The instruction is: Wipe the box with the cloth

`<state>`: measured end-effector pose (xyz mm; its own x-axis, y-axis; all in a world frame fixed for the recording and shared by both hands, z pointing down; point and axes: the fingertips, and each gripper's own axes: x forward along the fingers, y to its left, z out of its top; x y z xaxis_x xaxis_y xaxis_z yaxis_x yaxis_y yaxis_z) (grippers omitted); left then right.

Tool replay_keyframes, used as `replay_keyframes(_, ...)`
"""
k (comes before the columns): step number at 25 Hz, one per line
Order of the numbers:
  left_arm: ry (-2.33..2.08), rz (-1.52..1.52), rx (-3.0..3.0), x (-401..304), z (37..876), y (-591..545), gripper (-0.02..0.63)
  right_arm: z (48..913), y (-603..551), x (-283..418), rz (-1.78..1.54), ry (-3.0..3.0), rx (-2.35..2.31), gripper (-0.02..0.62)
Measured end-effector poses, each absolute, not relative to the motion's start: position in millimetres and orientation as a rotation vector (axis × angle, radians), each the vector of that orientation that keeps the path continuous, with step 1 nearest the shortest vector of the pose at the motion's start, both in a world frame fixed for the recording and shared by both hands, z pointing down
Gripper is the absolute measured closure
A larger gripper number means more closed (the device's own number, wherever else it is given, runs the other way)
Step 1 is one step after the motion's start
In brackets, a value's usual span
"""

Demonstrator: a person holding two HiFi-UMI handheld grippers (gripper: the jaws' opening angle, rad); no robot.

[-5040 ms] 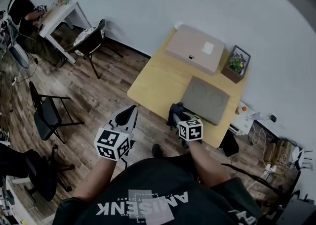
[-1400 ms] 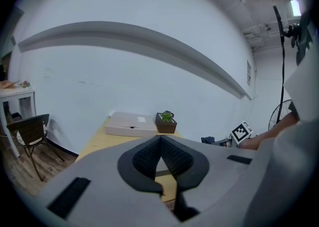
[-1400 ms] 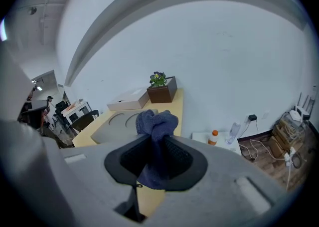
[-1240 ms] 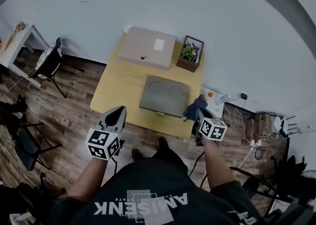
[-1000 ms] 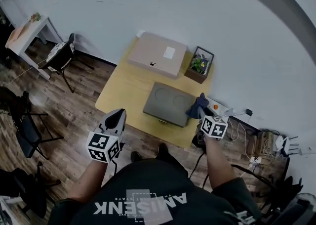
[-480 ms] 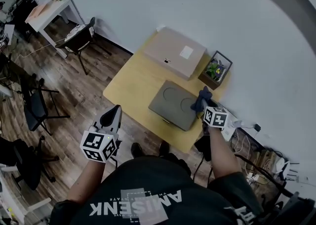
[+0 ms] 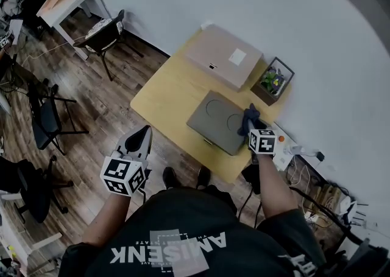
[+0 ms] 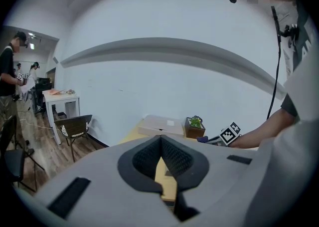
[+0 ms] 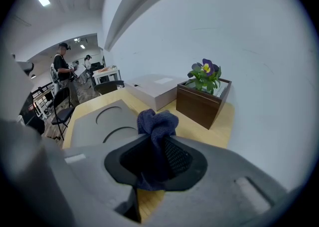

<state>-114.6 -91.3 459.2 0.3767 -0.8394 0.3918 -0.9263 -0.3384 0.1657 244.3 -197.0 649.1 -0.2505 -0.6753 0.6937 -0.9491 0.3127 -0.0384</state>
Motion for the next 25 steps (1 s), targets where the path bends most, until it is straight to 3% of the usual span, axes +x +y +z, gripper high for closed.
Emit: replay_keyframes(25, -1.278, 0.309, 2.469, -79, 458, -92, 0.604, 654, -82, 178, 0.593, -1.997, 1.206, 0.517)
